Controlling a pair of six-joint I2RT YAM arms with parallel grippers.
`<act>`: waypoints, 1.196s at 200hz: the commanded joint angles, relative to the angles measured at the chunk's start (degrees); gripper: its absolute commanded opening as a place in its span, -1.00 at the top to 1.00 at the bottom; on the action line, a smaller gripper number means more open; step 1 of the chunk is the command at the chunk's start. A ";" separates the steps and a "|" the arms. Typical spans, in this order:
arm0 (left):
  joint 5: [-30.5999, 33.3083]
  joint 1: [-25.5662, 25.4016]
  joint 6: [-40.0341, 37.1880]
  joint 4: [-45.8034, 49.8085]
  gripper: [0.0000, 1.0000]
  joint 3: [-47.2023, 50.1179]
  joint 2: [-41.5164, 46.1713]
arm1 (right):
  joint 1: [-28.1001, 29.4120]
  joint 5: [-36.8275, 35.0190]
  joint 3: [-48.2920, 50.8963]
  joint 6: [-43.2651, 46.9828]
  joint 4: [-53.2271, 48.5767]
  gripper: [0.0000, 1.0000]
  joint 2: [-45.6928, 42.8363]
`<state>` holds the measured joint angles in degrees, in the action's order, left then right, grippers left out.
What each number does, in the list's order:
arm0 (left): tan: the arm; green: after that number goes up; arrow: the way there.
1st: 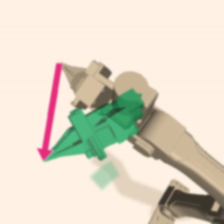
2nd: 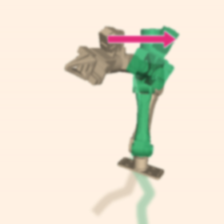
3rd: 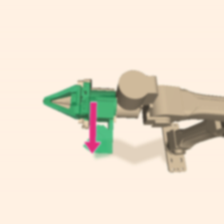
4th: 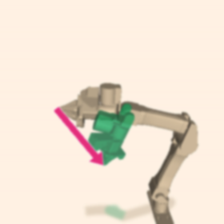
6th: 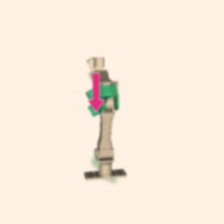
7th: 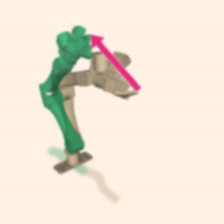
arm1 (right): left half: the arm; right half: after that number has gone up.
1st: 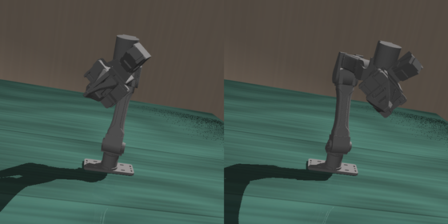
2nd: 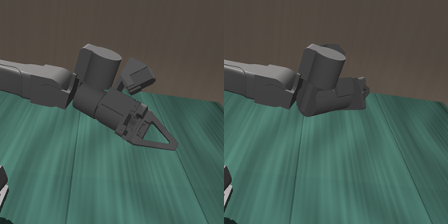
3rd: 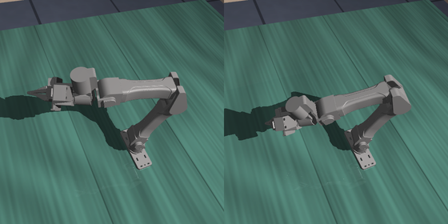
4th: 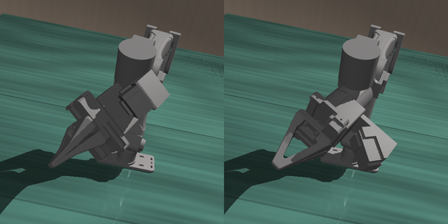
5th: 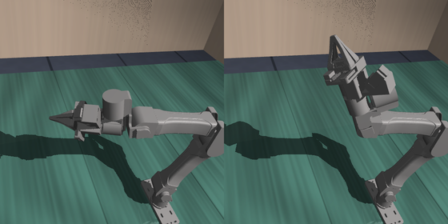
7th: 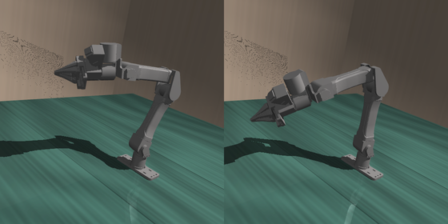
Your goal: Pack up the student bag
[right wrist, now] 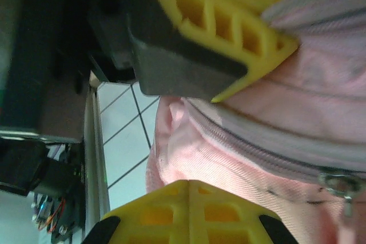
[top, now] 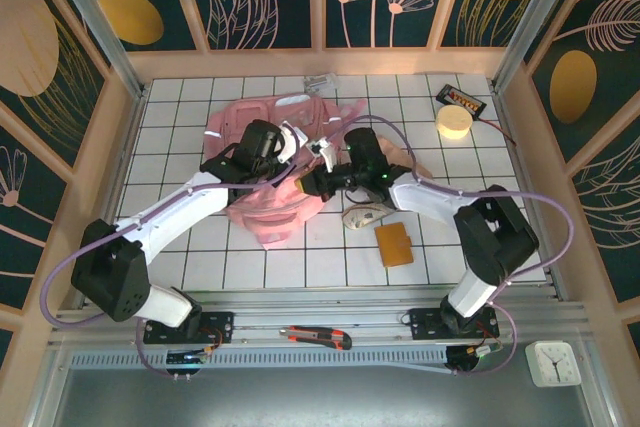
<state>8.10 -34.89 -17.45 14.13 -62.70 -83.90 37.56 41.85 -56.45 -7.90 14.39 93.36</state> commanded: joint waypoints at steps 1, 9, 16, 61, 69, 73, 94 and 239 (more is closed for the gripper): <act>-0.63 -0.53 -0.31 -8.05 1.00 -1.37 1.62 | -2.48 -3.05 0.13 0.31 0.35 1.00 -2.76; -0.78 -0.53 -0.53 -8.07 1.00 -1.12 1.86 | -3.37 -4.25 -0.17 0.78 -1.32 1.00 -3.01; -0.93 -0.53 -0.64 -7.96 1.00 -1.11 1.95 | -4.19 -5.00 -0.08 0.88 -1.90 1.00 -3.23; -2.32 -0.53 -1.22 -8.03 1.00 -1.36 2.22 | -9.46 -1.61 -0.86 9.66 -5.47 0.11 0.16; -2.47 -0.53 -1.45 -7.85 1.00 -1.46 2.24 | -9.53 -1.43 -2.18 12.93 -7.60 0.09 1.55; -2.58 -0.54 -1.53 -7.81 1.00 -1.46 2.25 | -9.52 -1.37 -3.00 14.70 -8.68 0.08 2.19; -2.47 -0.54 -2.05 -7.80 1.00 -1.29 2.42 | -9.42 -1.28 -4.11 20.00 -9.82 0.07 4.33; -2.17 -0.53 -2.89 -7.45 1.00 -3.13 0.49 | -9.28 -0.89 -5.93 21.59 -7.44 0.07 6.17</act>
<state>7.77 -34.89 -19.20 13.93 -62.67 -84.05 29.80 40.99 -63.48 14.11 5.93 103.11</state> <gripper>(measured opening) 0.062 0.468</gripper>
